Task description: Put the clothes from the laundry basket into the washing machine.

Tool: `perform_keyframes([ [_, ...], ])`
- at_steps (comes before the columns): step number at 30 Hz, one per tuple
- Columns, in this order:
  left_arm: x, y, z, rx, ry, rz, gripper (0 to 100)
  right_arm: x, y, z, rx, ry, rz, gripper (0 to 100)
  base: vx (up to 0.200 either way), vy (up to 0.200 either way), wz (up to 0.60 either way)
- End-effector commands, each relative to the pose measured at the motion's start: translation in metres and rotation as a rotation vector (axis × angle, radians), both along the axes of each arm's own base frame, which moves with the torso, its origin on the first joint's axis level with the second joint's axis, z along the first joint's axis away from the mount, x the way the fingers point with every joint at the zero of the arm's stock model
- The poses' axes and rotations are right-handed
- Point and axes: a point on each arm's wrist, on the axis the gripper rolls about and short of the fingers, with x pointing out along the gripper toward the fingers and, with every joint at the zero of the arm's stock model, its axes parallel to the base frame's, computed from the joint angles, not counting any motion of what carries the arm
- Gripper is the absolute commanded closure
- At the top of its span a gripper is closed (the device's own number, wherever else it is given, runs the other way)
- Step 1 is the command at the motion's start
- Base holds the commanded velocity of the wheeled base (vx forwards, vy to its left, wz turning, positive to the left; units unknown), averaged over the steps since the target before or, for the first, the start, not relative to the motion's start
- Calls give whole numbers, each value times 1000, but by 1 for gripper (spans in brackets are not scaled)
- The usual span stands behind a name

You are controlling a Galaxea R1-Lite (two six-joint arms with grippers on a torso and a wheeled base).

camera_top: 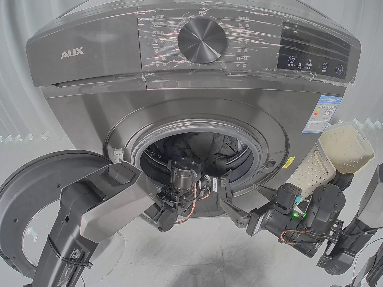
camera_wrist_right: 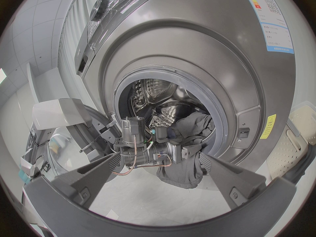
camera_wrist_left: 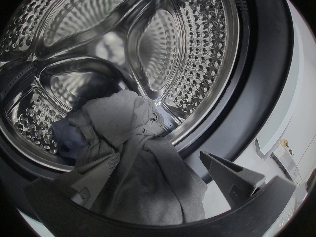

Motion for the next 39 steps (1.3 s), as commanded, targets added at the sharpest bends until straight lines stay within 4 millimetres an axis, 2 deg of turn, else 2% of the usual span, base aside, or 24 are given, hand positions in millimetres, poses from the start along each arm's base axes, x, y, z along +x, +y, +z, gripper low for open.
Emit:
perform_keyframes([
  [1,1,-1,-11,9,12,0,0,0,0,0,1,-1,1,0,0,0,0],
  [9,5,-4,-20,11,10,1,0,1,1,1,4,-4,1,0,0,0,0],
  [10,6,-5,-20,11,5,2,100,1,1,1,5,-5,1,0,0,0,0],
  [17,8,-5,-23,24,-4,1,100,1,2,2,9,-9,1,0,0,0,0],
  [20,10,-5,-19,11,-16,3,100,2,3,4,15,-15,1,0,0,0,0],
  [24,21,-4,0,-36,-78,34,100,3,3,5,21,-19,1,0,0,0,0],
  [28,44,7,26,-94,-171,128,100,3,4,5,21,-19,1,0,0,0,0],
  [30,47,8,29,-102,-182,140,100,3,4,5,21,-19,1,0,0,0,0],
  [31,57,11,44,-138,-234,168,100,4,4,5,21,-21,1,0,0,0,0],
  [32,61,13,47,-148,-249,179,100,3,4,5,20,-20,1,0,0,0,0],
  [39,72,15,68,-196,-318,212,100,3,4,5,20,-20,1,0,0,0,0],
])
